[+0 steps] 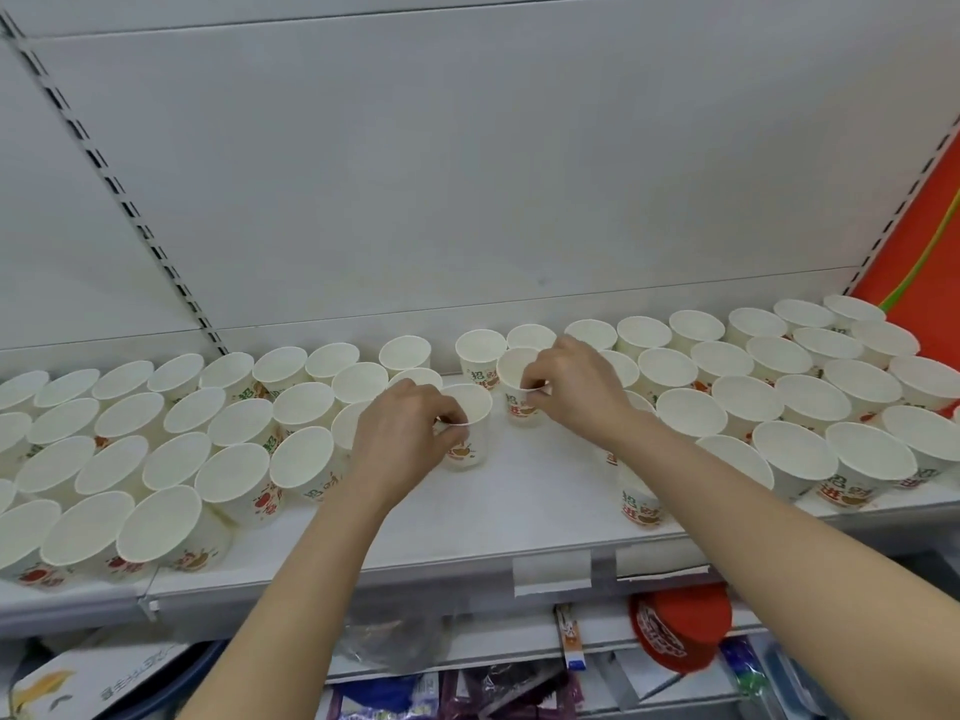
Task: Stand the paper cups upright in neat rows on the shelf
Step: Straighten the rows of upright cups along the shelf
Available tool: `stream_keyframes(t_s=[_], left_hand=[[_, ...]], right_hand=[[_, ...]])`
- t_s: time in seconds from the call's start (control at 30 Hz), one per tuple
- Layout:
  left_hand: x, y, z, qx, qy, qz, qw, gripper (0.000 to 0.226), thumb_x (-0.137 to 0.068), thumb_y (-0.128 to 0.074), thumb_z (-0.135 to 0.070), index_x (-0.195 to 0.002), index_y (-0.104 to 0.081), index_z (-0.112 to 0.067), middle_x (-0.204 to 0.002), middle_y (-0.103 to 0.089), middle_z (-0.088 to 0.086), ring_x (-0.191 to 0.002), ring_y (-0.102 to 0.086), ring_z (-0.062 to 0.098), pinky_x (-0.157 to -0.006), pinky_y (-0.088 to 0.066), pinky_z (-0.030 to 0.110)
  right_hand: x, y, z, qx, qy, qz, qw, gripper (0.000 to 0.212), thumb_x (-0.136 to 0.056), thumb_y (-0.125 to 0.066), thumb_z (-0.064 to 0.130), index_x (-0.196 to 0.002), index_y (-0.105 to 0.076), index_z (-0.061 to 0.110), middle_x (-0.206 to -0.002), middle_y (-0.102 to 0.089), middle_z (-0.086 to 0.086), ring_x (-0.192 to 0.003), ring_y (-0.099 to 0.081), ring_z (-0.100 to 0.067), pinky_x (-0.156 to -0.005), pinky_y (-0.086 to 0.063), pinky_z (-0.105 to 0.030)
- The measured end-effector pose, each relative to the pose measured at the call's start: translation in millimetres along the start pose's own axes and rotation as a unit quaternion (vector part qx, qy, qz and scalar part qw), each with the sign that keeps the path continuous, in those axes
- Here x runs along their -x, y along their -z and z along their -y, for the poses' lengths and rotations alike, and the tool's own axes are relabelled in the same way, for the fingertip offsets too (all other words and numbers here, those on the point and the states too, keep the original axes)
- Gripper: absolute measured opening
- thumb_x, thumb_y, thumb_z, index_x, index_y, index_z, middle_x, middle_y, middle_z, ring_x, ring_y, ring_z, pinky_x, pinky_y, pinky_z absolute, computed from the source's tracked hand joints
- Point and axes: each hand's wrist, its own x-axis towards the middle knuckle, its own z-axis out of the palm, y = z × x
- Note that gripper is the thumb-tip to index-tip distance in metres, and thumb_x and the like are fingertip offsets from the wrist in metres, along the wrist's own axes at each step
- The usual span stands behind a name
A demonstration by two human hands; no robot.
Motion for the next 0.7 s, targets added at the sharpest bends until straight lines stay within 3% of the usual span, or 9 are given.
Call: stream_keyframes(t_s=[0.17, 0.53, 0.6, 0.7], left_hand=[[-27, -18, -16, 0.011, -0.001, -0.008, 1.0, 0.004, -0.082, -0.07, -0.033, -0.083, -0.072, -0.03, -0.084, -0.067, -0.011, -0.089, -0.05, 0.013, -0.066, -0.033, 0.028], [-44, -42, -12, 0.013, -0.01, 0.025, 1.0, 0.014, -0.082, -0.071, -0.038, -0.094, -0.071, -0.032, -0.093, -0.067, -0.013, -0.096, -0.052, 0.013, -0.073, -0.044, 0.032], [-48, -34, -12, 0.039, -0.002, -0.001, 0.999, 0.024, -0.081, -0.071, -0.046, -0.101, -0.071, -0.033, -0.097, -0.065, -0.014, -0.095, -0.052, 0.012, -0.072, -0.04, 0.029], [-70, -18, -4, 0.032, 0.015, -0.024, 0.999, 0.029, -0.092, -0.059, -0.044, -0.117, -0.067, -0.031, -0.114, -0.065, -0.008, -0.108, -0.053, 0.018, -0.082, -0.044, 0.033]], right_hand=[[5, 9, -13, 0.025, -0.065, 0.012, 0.997, 0.012, -0.077, -0.064, 0.016, -0.081, -0.073, 0.022, -0.079, -0.065, -0.002, -0.09, -0.049, -0.024, -0.064, -0.027, -0.028], [7, 5, -16, 0.037, -0.021, 0.047, 0.998, 0.008, -0.08, -0.066, 0.022, -0.086, -0.07, 0.023, -0.085, -0.065, 0.002, -0.093, -0.05, -0.02, -0.063, -0.029, -0.029], [4, 13, -18, -0.001, -0.008, 0.022, 1.0, 0.014, -0.083, -0.066, 0.033, -0.09, -0.071, 0.023, -0.086, -0.066, 0.004, -0.091, -0.05, -0.019, -0.066, -0.031, -0.03], [-12, 24, -33, -0.012, 0.011, -0.012, 1.0, 0.018, -0.09, -0.058, 0.031, -0.096, -0.072, 0.021, -0.09, -0.068, 0.003, -0.092, -0.05, -0.022, -0.073, -0.037, -0.033]])
